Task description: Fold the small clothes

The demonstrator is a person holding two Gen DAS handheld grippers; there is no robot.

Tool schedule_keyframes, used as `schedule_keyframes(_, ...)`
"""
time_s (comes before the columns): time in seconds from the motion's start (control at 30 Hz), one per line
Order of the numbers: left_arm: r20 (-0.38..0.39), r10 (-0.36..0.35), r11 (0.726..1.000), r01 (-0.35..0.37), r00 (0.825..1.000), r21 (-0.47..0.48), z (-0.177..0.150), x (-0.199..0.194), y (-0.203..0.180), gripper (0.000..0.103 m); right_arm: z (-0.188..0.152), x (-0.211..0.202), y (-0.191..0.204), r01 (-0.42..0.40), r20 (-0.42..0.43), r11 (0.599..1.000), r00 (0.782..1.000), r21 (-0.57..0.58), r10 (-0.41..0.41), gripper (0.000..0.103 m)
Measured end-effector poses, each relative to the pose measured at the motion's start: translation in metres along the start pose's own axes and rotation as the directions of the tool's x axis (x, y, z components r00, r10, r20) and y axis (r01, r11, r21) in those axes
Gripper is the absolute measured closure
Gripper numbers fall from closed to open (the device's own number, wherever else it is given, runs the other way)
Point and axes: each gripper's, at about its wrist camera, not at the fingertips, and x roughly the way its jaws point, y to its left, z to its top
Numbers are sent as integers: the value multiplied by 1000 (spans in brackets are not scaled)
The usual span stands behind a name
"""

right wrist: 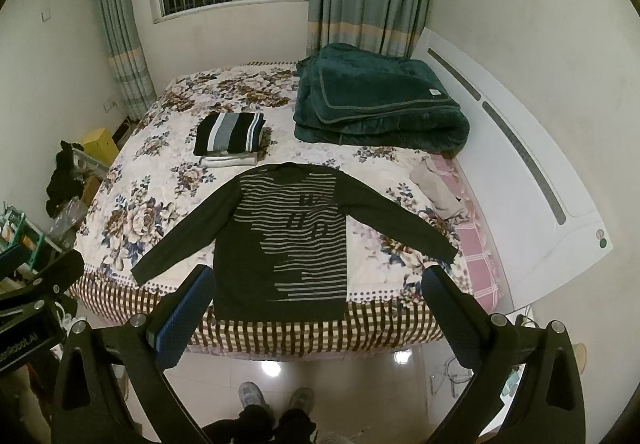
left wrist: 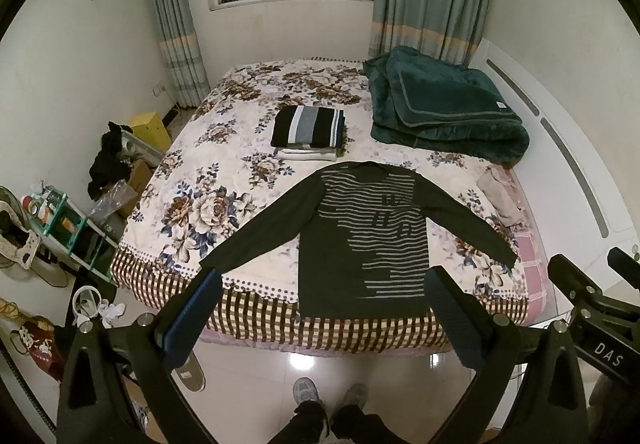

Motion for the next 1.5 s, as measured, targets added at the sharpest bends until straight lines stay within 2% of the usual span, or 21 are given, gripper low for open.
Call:
schedule_keyframes(0.23,9,-1,1000,1,1000,0,6,1,-1,0,-1,0,0,0,1,1000,1000,-2,0,0)
schedule_keyframes(0.33,13,-3,1000,3,1000,0,12,2,-1,0,18,-5,0,-5,2,1000,1000,-10,5,0)
schedule_keyframes(1.5,24,-1,1000,1,1000,5,6,2,-9,0,21,-3,-1,-4,1,1000,1000,-9,4,0)
